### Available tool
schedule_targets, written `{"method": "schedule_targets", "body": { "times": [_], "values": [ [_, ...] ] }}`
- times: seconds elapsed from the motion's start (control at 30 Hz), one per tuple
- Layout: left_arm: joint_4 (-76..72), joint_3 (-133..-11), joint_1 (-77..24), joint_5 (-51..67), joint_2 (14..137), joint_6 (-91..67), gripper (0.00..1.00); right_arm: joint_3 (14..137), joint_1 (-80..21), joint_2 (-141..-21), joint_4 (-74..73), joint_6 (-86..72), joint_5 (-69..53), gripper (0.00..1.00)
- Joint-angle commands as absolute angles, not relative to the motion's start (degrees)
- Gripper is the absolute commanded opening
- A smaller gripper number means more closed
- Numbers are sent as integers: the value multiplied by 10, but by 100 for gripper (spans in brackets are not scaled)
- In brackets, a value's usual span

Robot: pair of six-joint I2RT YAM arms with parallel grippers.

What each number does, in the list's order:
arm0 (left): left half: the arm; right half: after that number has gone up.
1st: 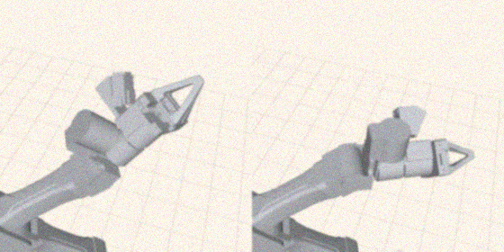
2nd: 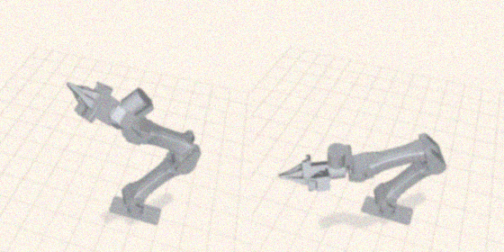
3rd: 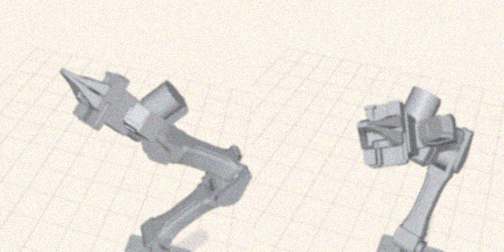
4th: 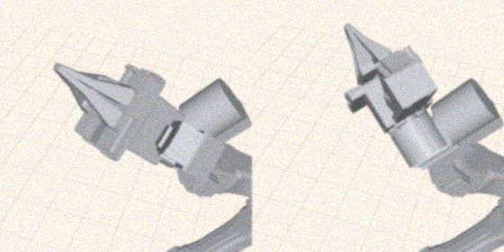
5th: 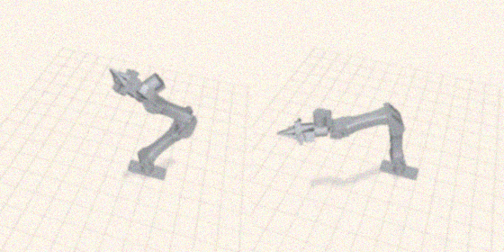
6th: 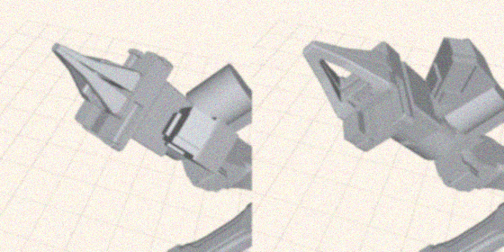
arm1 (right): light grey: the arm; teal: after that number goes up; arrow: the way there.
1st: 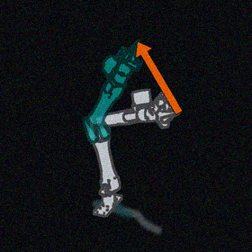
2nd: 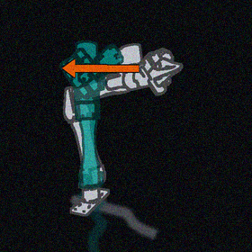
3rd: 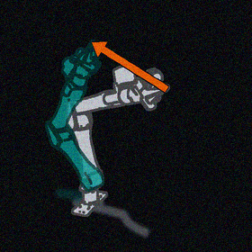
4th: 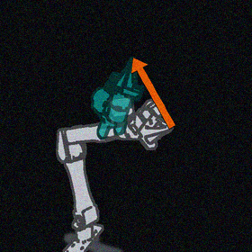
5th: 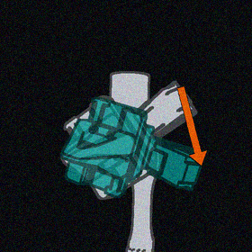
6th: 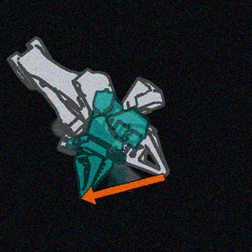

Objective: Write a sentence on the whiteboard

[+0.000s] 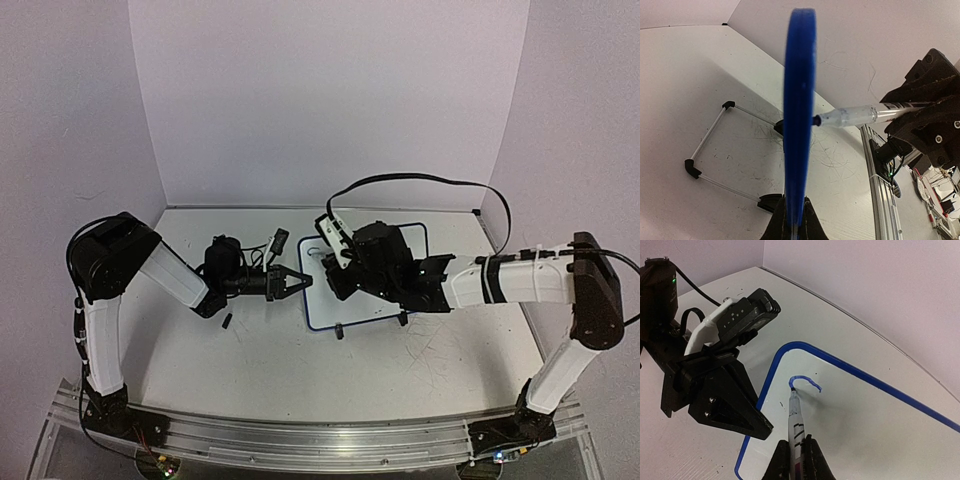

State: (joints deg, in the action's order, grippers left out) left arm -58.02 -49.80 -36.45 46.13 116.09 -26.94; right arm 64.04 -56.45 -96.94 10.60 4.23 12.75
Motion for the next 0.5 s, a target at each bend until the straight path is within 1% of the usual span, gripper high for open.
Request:
{"method": "schedule_targets", "body": {
  "times": [0.0, 0.47],
  "values": [
    [-566, -495, -372, 459, 1138, -260, 0, 633, -564, -947, 99, 33, 150, 0],
    [-563, -498, -372, 459, 1140, -259, 0, 626, -564, -939, 98, 29, 176, 0]
  ]
}}
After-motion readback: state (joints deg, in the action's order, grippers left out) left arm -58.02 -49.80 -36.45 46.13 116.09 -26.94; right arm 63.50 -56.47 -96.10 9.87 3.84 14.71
